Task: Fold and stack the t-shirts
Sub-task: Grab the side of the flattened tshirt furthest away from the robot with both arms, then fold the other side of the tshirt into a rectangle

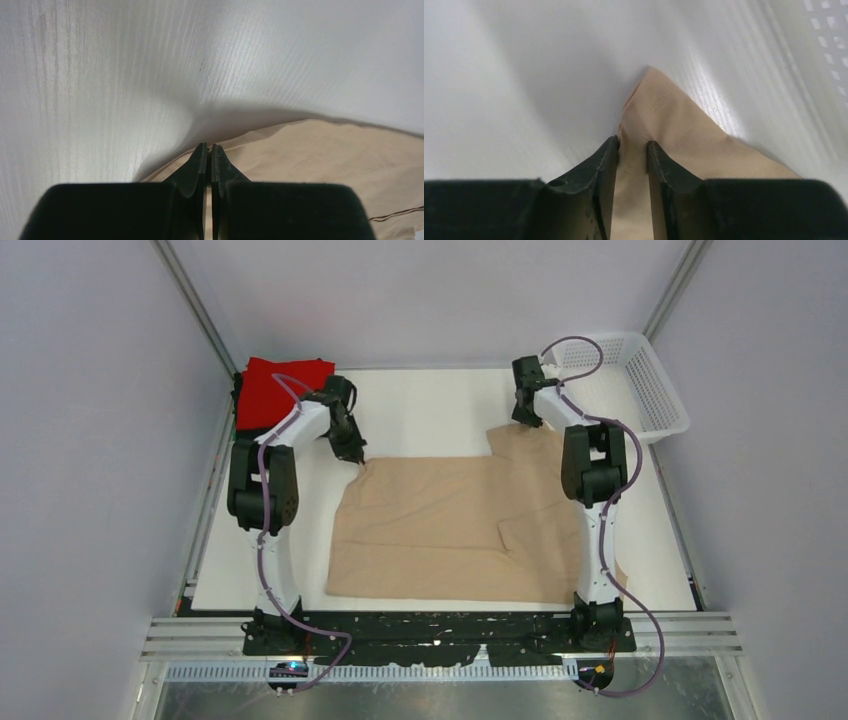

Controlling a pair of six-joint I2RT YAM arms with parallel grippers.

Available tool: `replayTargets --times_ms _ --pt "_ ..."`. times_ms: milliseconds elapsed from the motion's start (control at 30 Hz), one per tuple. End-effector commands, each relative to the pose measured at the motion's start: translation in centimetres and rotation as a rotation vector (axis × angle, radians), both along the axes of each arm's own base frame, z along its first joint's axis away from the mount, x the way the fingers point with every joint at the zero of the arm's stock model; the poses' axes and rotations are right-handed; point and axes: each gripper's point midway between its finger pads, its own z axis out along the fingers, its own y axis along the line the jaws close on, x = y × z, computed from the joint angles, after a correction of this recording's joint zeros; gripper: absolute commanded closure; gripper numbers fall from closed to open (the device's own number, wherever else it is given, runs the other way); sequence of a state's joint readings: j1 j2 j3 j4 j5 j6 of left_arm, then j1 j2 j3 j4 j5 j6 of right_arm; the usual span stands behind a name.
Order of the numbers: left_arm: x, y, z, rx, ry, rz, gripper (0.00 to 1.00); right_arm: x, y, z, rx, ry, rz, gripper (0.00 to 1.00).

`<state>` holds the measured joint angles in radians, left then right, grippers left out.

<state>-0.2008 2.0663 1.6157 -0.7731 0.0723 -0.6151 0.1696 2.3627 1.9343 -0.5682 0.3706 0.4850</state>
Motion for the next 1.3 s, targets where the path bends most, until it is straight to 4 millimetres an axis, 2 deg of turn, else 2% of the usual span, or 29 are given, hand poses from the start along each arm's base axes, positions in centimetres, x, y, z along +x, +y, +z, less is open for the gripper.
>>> replayTargets --times_ms 0,133,233,267,300,333,367,400,433,467,500,533,567,667,700,733,767,800,833,867,900,933,967,1000,1133,1167,1200,1233,1267 --pt "0.7 -0.2 3.0 -0.022 -0.085 -0.015 1.0 -1.6 -0.6 -0.5 0.047 0.006 -0.071 0.77" --pt "0.7 -0.2 3.2 -0.022 -0.087 -0.023 1.0 -1.1 -0.6 0.6 0.065 -0.061 -0.08 0.94" --pt "0.6 -0.2 3.6 -0.024 -0.092 -0.033 1.0 0.0 -0.3 2.4 0.068 -0.149 -0.042 0.95" --pt "0.5 -0.3 3.9 -0.031 -0.099 -0.04 1.0 -0.2 -0.3 3.2 0.063 -0.167 -0.025 0.95" --pt "0.5 -0.4 4.0 -0.037 -0.105 -0.045 1.0 0.2 -0.3 5.1 0.066 -0.221 -0.019 0.95" --pt "0.3 -0.6 4.3 -0.041 -0.114 -0.055 1.0 -0.4 -0.5 5.0 0.052 -0.218 -0.005 0.95" --pt "0.1 -0.7 4.3 -0.043 -0.12 -0.064 1.0 -0.3 -0.4 7.0 0.055 -0.271 0.005 0.95" --pt "-0.2 -0.7 4.4 -0.04 -0.128 -0.073 1.0 -1.0 -0.5 6.7 0.045 -0.265 0.023 0.95" --pt "-0.4 -0.9 4.6 -0.04 -0.14 -0.082 1.0 -1.4 -0.4 8.3 0.044 -0.293 0.032 0.95" --pt "-0.7 -0.9 4.6 -0.039 -0.143 -0.089 1.0 -2.4 -0.5 7.6 0.03 -0.272 0.044 0.95" --pt "-1.1 -0.9 4.7 -0.043 -0.144 -0.097 1.0 -2.9 -0.4 9.1 0.033 -0.298 0.053 0.95" --pt "-1.5 -0.9 4.7 -0.046 -0.146 -0.104 1.0 -4.1 -0.3 8.1 0.033 -0.273 0.073 0.95" --pt "-1.8 -0.9 4.8 -0.048 -0.148 -0.107 1.0 -5.5 -0.2 8.7 0.046 -0.276 0.089 0.95" --pt "-2.8 -0.9 5.1 -0.054 -0.169 -0.12 1.0 -8.4 -0.2 8.5 0.055 -0.27 0.103 0.95" --pt "-3.2 -1.0 5.5 -0.056 -0.183 -0.131 1.0 -9.9 -0.3 8.7 0.061 -0.272 0.106 0.95" --pt "-3.5 -1.1 5.6 -0.057 -0.189 -0.141 1.0 -10.7 -0.1 9.9 0.066 -0.299 0.111 0.95" --pt "-3.9 -1.2 5.7 -0.055 -0.19 -0.148 1.0 -12.0 -0.2 9.1 0.062 -0.277 0.116 0.95" --pt "-4.3 -1.3 5.6 -0.053 -0.188 -0.15 1.0 -12.9 0.1 10.2 0.063 -0.296 0.129 0.95" --pt "-4.7 -1.3 5.7 -0.05 -0.188 -0.154 1.0 -14.0 0.0 9.6 0.055 -0.276 0.133 0.95" --pt "-5.1 -1.3 5.7 -0.045 -0.189 -0.155 1.0 -15.0 0.3 10.5 0.054 -0.287 0.143 0.95" --pt "-5.5 -1.3 5.6 -0.041 -0.189 -0.154 1.0 -16.0 0.2 10.1 0.044 -0.27 0.143 0.95" --pt "-5.9 -1.3 5.6 -0.038 -0.188 -0.156 1.0 -17.0 0.5 10.9 0.04 -0.275 0.154 0.95" --pt "-6.3 -1.2 5.6 -0.033 -0.188 -0.155 1.0 -17.8 0.2 10.6 0.023 -0.263 0.148 0.95" --pt "-6.8 -1.1 5.6 -0.031 -0.187 -0.156 1.0 -18.9 0.4 11.3 0.016 -0.267 0.159 0.95" --pt "-8.7 -0.1 5.3 0.002 -0.185 -0.129 1.0 -22.5 -0.3 12.3 -0.034 -0.248 0.157 0.95" --pt "-9.1 0.1 5.3 0.008 -0.187 -0.125 1.0 -23.5 -0.2 12.0 -0.04 -0.225 0.168 0.95" --pt "-9.5 0.3 5.3 0.014 -0.188 -0.124 1.0 -24.1 -0.3 12.7 -0.038 -0.244 0.172 0.95" --pt "-9.8 0.5 5.3 0.022 -0.187 -0.12 1.0 -25.0 -0.3 12.3 -0.047 -0.22 0.182 0.95" --pt "-10.2 0.8 5.3 0.033 -0.186 -0.113 1.0 -25.6 -0.4 13.0 -0.052 -0.24 0.182 0.95"
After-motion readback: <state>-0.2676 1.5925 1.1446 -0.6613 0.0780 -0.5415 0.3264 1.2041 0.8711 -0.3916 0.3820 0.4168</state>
